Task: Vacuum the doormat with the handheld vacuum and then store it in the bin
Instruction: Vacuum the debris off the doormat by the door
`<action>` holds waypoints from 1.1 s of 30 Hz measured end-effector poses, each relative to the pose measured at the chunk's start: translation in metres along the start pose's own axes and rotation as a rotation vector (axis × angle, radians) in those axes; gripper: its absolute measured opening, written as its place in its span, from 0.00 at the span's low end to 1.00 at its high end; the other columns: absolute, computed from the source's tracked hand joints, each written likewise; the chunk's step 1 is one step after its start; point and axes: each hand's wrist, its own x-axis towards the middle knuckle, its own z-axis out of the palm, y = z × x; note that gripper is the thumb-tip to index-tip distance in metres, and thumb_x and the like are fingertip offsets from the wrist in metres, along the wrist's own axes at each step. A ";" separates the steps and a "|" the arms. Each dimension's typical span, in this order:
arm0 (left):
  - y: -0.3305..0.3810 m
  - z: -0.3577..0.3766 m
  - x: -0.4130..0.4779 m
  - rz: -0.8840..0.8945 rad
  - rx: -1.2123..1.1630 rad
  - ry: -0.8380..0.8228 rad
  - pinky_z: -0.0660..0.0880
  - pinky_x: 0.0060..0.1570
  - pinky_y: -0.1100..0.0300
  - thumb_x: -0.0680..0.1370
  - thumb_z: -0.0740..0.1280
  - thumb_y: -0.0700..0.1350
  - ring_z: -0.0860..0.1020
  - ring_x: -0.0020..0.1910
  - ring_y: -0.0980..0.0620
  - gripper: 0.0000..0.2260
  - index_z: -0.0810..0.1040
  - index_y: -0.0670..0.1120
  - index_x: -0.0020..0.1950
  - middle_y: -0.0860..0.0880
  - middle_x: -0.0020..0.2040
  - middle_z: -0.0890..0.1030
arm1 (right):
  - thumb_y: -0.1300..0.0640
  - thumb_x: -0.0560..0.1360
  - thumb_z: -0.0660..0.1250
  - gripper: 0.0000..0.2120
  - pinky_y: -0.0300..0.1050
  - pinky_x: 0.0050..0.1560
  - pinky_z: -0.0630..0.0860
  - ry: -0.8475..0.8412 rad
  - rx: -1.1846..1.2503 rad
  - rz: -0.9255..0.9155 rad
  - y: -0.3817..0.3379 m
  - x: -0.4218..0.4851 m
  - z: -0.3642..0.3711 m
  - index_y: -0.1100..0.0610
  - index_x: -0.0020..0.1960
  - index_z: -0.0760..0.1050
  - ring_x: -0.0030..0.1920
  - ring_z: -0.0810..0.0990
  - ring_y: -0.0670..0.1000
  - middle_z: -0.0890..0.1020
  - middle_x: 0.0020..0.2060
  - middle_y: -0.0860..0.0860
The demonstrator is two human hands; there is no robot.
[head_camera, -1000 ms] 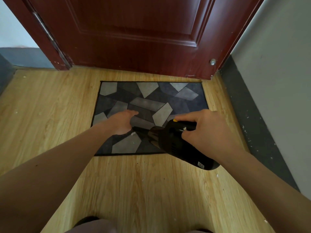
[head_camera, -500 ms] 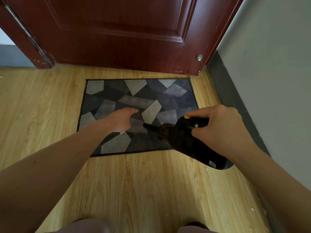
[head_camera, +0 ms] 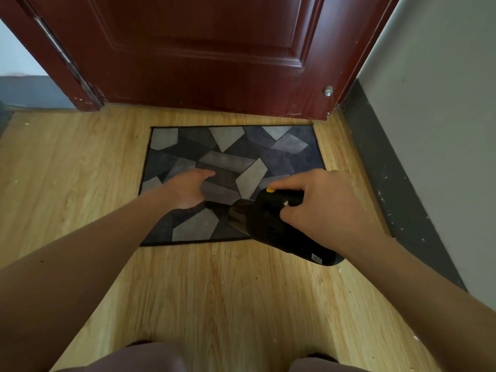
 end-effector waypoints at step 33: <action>-0.011 0.010 -0.012 -0.028 0.017 0.021 0.61 0.69 0.59 0.78 0.62 0.39 0.63 0.72 0.47 0.27 0.58 0.48 0.76 0.45 0.75 0.62 | 0.59 0.69 0.68 0.19 0.26 0.34 0.65 -0.109 -0.065 -0.072 0.000 -0.010 -0.008 0.39 0.54 0.80 0.33 0.72 0.40 0.83 0.45 0.40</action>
